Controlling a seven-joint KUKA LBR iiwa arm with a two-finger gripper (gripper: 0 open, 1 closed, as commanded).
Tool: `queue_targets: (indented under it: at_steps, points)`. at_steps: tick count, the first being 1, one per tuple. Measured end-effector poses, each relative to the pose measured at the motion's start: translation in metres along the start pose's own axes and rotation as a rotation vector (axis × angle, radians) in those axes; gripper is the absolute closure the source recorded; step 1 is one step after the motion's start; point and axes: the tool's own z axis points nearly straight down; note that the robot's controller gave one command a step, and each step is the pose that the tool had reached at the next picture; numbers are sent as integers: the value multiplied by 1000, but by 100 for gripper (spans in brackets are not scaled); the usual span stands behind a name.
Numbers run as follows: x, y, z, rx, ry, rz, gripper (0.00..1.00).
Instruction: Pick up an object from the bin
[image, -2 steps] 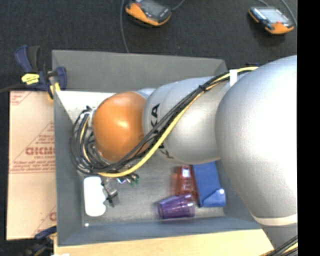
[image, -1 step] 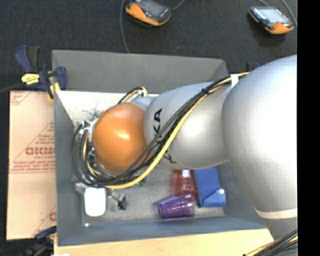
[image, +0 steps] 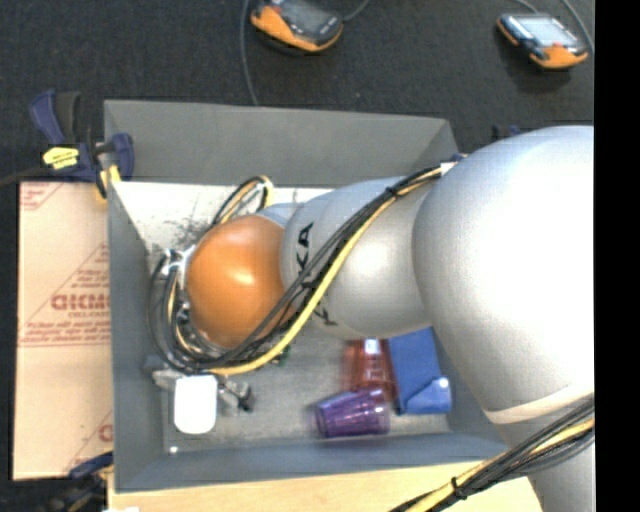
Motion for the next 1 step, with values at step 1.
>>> queue_targets:
  at_steps: [1]
  points:
    - [-9,1,-1,0,-6,-256,100]
